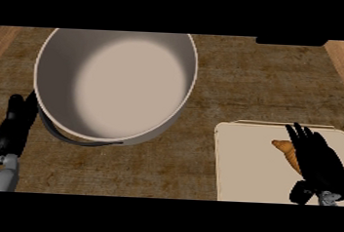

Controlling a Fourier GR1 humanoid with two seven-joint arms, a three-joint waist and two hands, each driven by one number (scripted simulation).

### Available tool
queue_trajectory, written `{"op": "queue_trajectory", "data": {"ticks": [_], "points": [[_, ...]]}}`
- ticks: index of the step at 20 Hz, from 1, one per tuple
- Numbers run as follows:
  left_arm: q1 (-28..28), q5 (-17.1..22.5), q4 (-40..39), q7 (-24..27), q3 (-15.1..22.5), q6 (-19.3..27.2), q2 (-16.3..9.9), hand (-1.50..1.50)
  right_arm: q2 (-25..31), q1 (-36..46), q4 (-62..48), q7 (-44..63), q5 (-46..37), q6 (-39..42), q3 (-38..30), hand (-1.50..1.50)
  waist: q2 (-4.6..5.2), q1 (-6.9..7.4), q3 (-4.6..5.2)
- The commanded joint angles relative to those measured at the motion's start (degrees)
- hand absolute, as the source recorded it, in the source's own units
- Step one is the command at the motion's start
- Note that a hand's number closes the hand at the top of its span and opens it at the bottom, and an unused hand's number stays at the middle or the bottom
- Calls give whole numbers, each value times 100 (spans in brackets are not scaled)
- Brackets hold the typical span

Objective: Pick the croissant from the tray and place it in the pot

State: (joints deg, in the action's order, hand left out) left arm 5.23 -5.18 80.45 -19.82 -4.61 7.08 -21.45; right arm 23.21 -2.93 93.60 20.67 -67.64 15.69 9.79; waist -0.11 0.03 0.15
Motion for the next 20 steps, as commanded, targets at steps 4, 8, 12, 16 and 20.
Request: {"op": "queue_trajectory", "data": {"ticks": [4, 8, 12, 16, 20], "points": [[10, -219, -86, 97, -65, -112, 161, 0, -406, 464, -1015, -191, -236, -334, -119, -150, 14, 12, -16], [-315, -339, 791, -427, 88, -33, 331, 0, -237, 79, -601, -279, -149, -154, -328, -150, 1, 14, -17], [-137, -259, 230, -45, -227, -253, 222, 0, -290, 384, -1014, -634, -112, -190, -403, 150, 9, 8, -16], [92, -341, 15, -40, -232, -167, 315, 0, -260, 406, -1124, -928, -544, -984, -198, 150, 15, 5, -16], [-308, -389, 430, -54, -226, -182, 350, 0, 70, 443, -571, -989, -689, -673, -267, 150, 3, 8, -15]]}}
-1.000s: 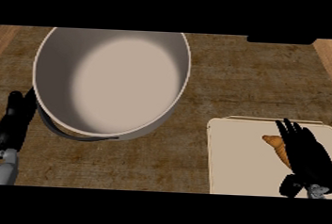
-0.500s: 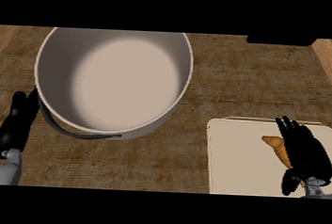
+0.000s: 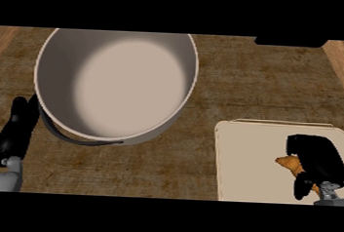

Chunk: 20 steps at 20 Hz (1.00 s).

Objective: Pick the croissant from the tray and place it in the pot

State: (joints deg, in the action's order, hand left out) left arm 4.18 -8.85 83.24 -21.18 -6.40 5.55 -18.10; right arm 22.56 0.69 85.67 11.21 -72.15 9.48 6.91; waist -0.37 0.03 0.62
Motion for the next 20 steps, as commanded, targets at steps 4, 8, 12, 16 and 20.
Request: {"op": "queue_trajectory", "data": {"ticks": [4, 8, 12, 16, 20], "points": [[124, -134, 83, -199, 12, -43, 76, 0, -200, 124, -90, -62, -576, -731, 185, 150, 34, -3, -63], [85, -213, 396, -500, 95, -6, 201, 0, -82, -244, 444, -85, -721, -978, 86, 150, 29, -11, -63], [52, 40, -66, 19, -284, -209, -113, 0, -1618, -645, 1271, 1551, -649, -479, 426, 150, 21, -101, -53], [-27, -68, 248, -265, -136, -51, 61, 0, -2204, -1389, 1945, 2583, -841, -903, 1097, 150, -24, -148, -61], [-76, -68, 154, -162, -176, -39, 82, 0, -2234, -1324, 3135, 3475, -1255, -1054, 1932, 150, -12, -93, -54]]}}
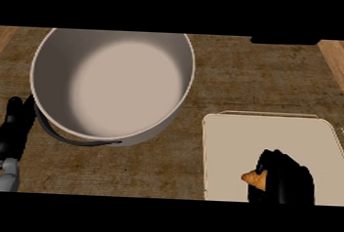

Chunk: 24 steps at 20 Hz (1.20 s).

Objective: Pick the croissant from the tray and place it in the pot

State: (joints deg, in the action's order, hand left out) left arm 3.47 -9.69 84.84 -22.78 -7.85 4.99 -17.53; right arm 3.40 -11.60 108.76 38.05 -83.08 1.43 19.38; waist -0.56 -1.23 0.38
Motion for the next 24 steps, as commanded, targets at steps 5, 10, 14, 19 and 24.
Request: {"op": "queue_trajectory", "data": {"ticks": [5, 10, 14, 19, 24], "points": [[63, -2, -206, 212, 5, -23, 60, 0, -334, 173, 1909, 859, -1103, -676, 1636, 150, 0, 17, -26], [252, -24, -89, -29, 18, -46, 21, 0, -338, 1401, 2459, 1621, -1819, -240, 2678, 150, 11, 121, -23], [414, 143, -199, -80, -128, -230, -93, 0, -340, 2587, 2487, 2368, -2284, 864, 3352, 150, 26, 138, -21], [523, -33, -507, 101, -4, -142, 25, 0, -314, 3724, 2065, 2911, -1003, 1373, 2981, 150, 64, 220, -14], [456, -38, -256, 33, 93, -220, 31, 0, -326, 4672, 1371, 3292, 77, 1165, 2035, 150, 82, 377, -14]]}}
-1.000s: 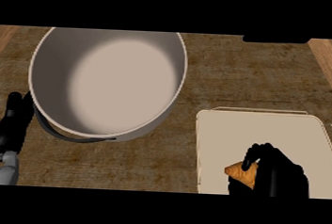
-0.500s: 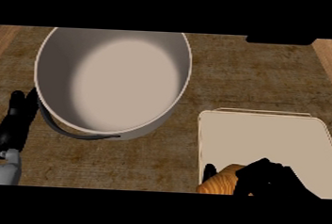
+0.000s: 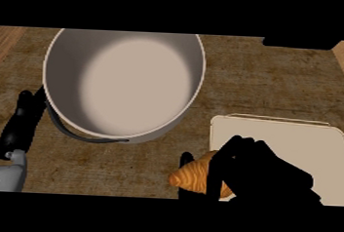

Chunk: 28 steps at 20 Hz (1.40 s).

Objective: Pick the croissant from the tray and place it in the pot

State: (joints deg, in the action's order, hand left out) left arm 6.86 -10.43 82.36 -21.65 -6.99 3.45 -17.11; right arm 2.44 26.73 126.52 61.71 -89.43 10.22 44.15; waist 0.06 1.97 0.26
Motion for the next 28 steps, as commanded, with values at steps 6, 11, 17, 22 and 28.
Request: {"op": "queue_trajectory", "data": {"ticks": [6, 11, 17, 22, 28], "points": [[340, -98, -92, -185, 102, 21, 62, 0, -238, 2015, -1725, 1330, 1868, -81, -1125, 150, 33, 124, -4], [305, -105, -216, -16, 103, 50, 131, 0, -240, 2771, -3123, 1285, 2760, -528, -1598, 150, 48, 184, -8], [318, -36, -201, 38, 109, -128, 58, 0, -241, 3150, -4361, 1142, 3727, -1597, -1861, 150, 80, 286, -13], [484, -161, -146, -127, 206, 22, 190, 0, -241, 3193, -5339, 751, 4337, -2621, -1660, -150, 101, 334, -16], [342, -158, -242, 56, 167, -5, 160, 0, -241, 3232, -5331, 212, 4716, -4205, -1845, -150, 75, 237, -23]]}}
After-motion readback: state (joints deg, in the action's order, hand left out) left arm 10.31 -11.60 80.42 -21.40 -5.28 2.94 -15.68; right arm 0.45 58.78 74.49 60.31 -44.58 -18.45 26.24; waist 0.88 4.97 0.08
